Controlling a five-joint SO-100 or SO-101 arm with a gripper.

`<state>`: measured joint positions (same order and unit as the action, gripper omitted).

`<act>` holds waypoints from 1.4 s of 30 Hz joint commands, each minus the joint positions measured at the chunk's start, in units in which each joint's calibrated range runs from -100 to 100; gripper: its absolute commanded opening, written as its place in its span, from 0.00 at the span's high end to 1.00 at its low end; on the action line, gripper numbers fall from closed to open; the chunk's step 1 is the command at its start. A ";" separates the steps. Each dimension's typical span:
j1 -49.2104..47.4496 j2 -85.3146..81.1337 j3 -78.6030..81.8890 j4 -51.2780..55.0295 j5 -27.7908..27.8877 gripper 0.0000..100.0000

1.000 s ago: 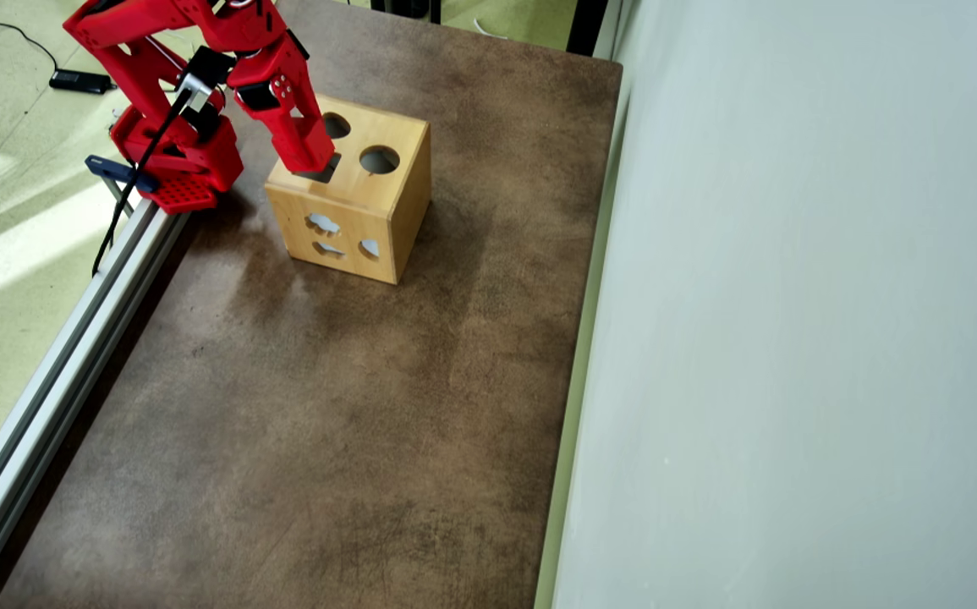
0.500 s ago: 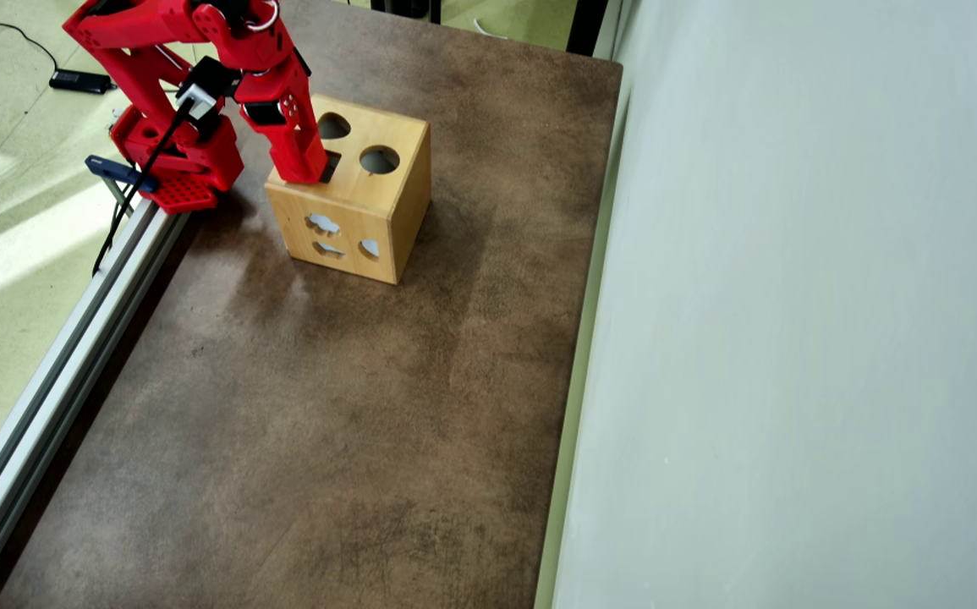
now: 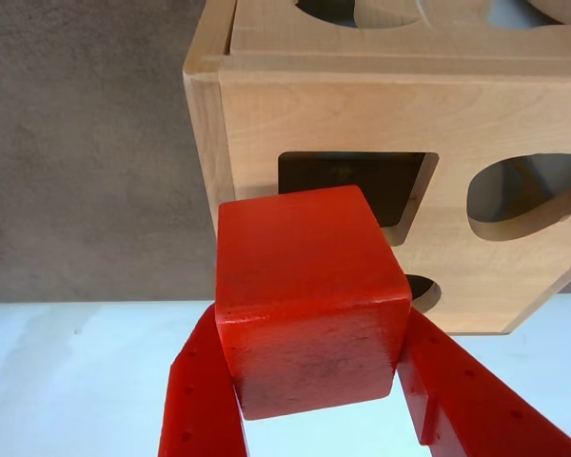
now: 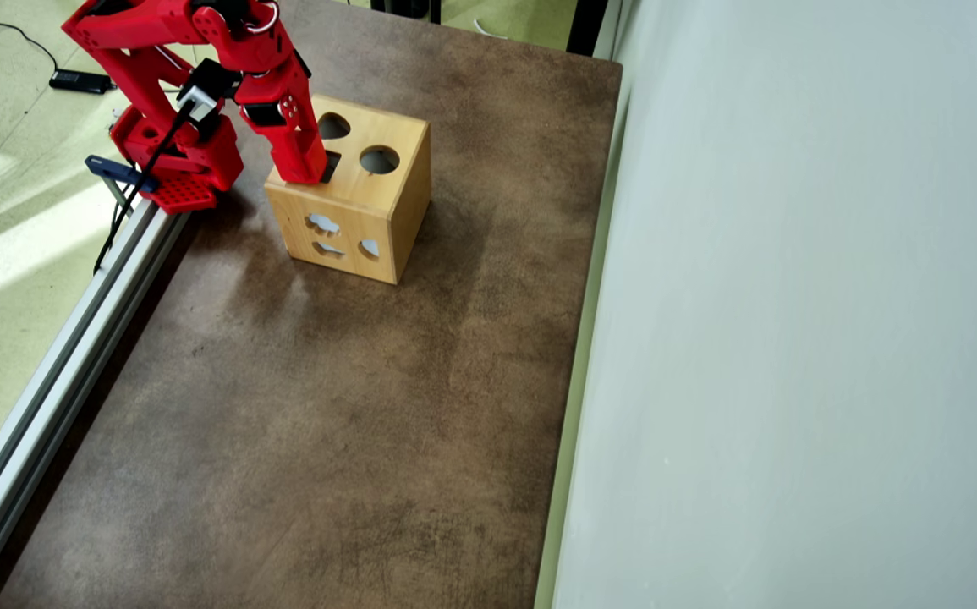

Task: Pick and place the red cube on the square hole

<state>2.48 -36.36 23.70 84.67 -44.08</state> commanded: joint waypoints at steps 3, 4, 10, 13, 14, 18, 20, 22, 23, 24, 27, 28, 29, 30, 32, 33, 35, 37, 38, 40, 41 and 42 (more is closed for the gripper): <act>-0.18 -0.80 -3.04 0.22 -0.24 0.98; -0.18 -0.88 -3.13 0.22 -0.24 0.98; -0.18 -0.97 -3.31 0.30 -0.24 0.98; -0.25 -1.73 -3.67 0.38 -0.24 0.98; -0.25 -2.58 -3.85 0.38 -0.24 0.98; -0.47 -4.37 -3.31 0.38 -0.24 0.98; -1.88 -4.37 -3.58 0.38 -0.29 0.98; -3.00 -4.37 -3.67 0.38 -0.34 0.98; -3.30 -4.37 -3.40 0.38 -0.44 0.98; -3.45 -4.37 -3.04 0.38 -0.78 0.98; -4.26 -4.37 -2.95 0.38 -2.10 0.98; -4.56 -4.37 -2.95 0.38 -2.30 0.98; -4.78 -4.37 -2.86 0.38 -2.34 0.98; -4.86 -4.20 -2.77 0.38 -2.34 0.98; -4.86 -4.03 -2.77 0.38 -2.34 0.98; -4.86 -3.86 -2.77 0.38 -2.34 0.98; -4.86 -3.69 -2.77 0.38 -2.34 0.98; -4.86 -3.60 -2.77 0.30 -2.34 0.98; -4.86 -3.52 -2.68 0.30 -2.34 0.98; -4.86 -3.43 -2.59 0.30 -2.34 0.98; -4.86 -3.43 -2.59 0.22 -2.39 0.98; -4.86 -3.43 -2.59 0.22 -2.39 0.98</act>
<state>-2.12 -39.32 22.71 84.75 -46.28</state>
